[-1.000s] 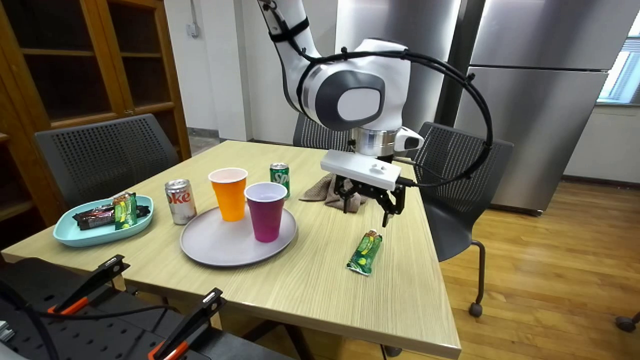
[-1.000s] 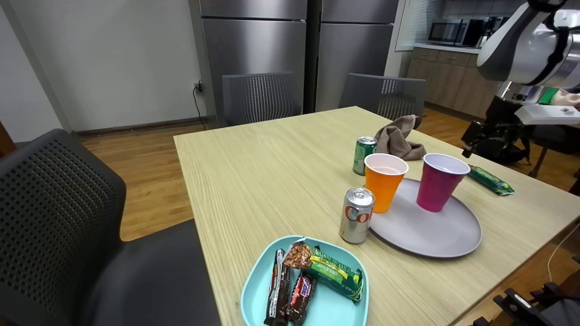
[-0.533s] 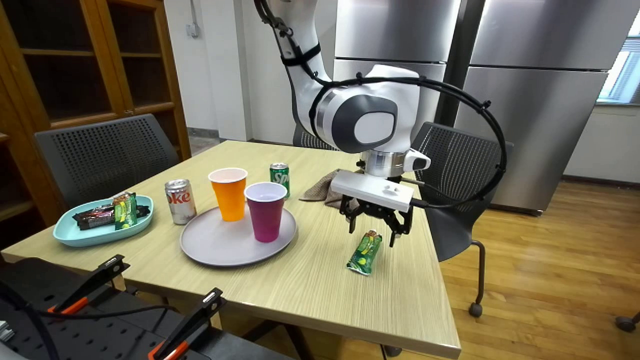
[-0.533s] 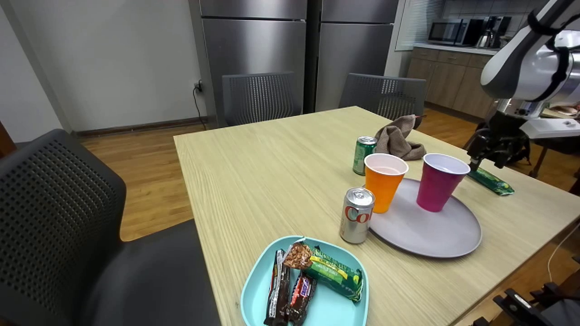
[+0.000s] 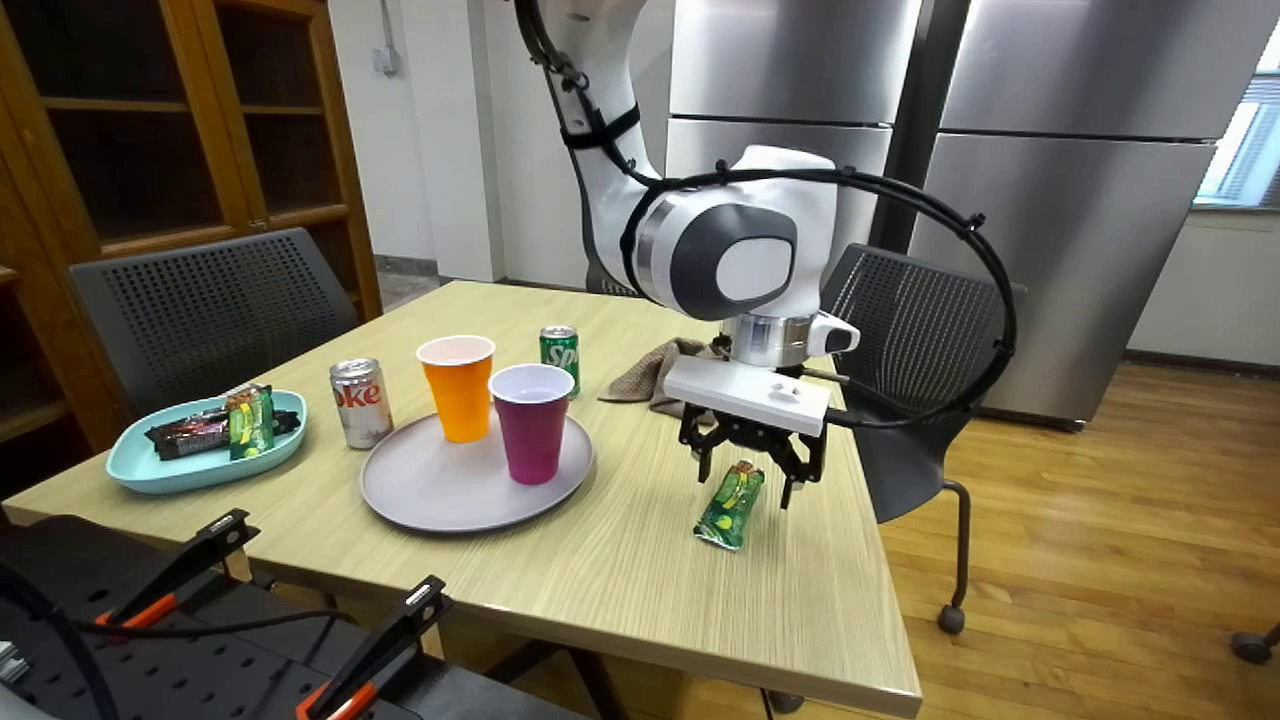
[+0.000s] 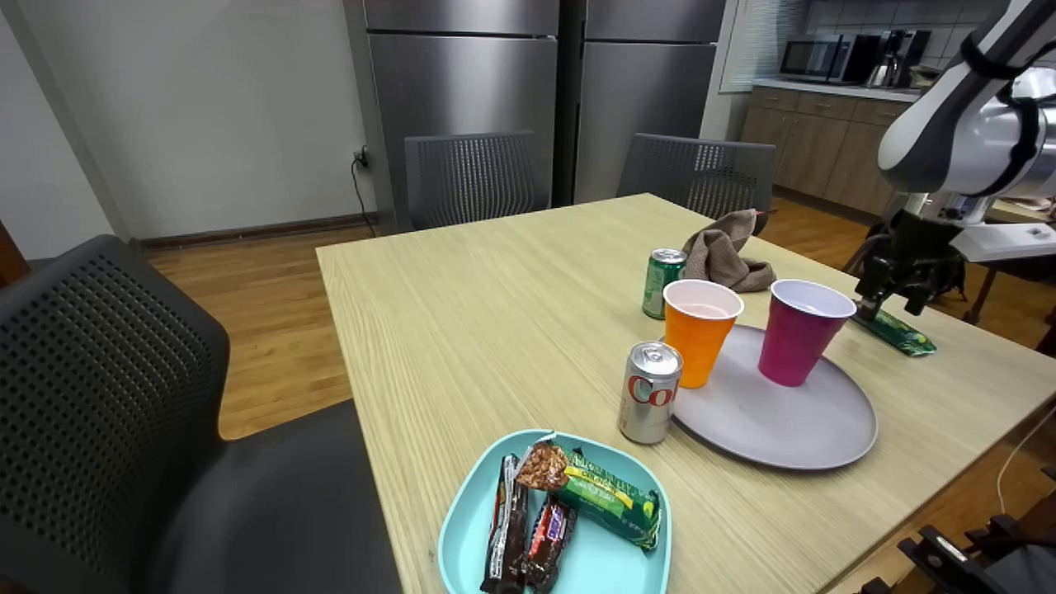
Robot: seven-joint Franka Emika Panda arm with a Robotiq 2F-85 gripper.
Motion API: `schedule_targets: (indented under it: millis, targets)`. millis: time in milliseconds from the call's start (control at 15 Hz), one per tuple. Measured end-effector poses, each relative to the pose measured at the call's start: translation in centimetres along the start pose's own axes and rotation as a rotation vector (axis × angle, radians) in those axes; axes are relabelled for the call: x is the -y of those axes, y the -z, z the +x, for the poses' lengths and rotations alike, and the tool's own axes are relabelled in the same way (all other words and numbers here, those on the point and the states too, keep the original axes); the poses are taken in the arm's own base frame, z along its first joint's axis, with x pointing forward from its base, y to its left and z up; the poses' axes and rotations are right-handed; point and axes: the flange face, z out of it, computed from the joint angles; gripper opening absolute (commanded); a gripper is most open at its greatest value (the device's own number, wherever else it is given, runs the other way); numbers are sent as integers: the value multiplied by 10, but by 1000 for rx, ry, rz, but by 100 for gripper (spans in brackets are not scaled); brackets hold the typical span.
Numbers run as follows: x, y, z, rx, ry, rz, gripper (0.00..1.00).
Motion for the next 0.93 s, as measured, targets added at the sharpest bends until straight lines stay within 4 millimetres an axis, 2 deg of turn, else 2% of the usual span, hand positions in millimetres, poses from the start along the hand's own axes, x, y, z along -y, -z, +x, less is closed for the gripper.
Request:
schedule_targets:
  millis: [67,133,600,933]
  targets:
    - [0,0,0,1,1,-1,74]
    - [0,-1,0,2,3,-1,68]
    - [3,-1,1,1,12,1,12]
    - [3,0,2,-1,6,1,8]
